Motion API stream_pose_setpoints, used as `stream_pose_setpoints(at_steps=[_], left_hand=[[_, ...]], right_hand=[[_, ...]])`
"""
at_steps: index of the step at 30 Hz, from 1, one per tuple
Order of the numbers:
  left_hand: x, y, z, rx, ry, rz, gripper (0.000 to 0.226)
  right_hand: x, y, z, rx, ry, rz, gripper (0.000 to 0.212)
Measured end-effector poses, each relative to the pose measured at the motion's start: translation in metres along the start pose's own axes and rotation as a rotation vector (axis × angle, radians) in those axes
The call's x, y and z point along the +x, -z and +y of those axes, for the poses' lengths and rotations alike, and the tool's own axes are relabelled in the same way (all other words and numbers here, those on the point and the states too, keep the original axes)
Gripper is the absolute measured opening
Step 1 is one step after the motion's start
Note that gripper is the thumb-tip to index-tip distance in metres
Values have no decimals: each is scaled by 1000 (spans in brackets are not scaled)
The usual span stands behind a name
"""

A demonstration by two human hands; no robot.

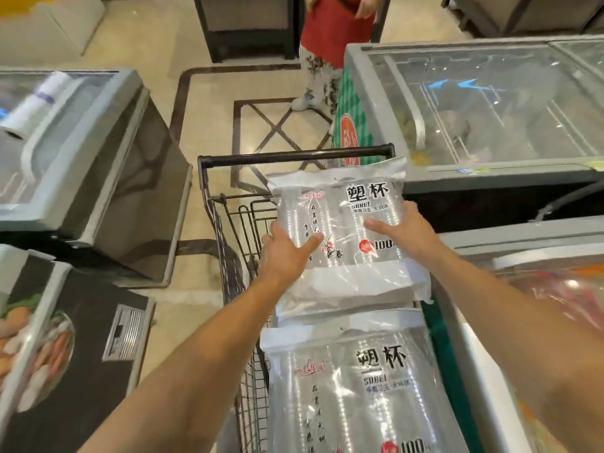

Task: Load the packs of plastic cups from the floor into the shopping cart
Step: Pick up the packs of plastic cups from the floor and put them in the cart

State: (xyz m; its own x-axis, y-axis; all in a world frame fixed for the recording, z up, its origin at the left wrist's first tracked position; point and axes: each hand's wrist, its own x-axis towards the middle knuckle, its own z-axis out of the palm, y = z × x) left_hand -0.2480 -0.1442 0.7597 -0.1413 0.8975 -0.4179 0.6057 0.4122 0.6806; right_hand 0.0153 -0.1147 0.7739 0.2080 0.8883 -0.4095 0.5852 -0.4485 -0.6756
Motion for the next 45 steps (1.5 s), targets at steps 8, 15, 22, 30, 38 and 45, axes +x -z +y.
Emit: stream_pose_setpoints(at_steps=[8,15,22,30,38,45], left_hand=[[-12,21,9,103,-47,-26,119],[-48,85,4,574,-319,181,80],[-123,173,-36,795,-337,387,65],[-232,278,-111,861,-33,530,71],[-383,361,-261,837,262,695,69],[-555,405,-410,778,564,795,73]], right_hand=[[-24,7,-18,-209,53,150,123],[-77,-27,-85,-584,501,197,72],[-156,-96,-149,-744,877,176,55],[-259,-179,-242,-776,1184,61,63],[-411,-315,-307,-713,1523,-98,62],[-578,-446,-325,-716,1748,-260,71]])
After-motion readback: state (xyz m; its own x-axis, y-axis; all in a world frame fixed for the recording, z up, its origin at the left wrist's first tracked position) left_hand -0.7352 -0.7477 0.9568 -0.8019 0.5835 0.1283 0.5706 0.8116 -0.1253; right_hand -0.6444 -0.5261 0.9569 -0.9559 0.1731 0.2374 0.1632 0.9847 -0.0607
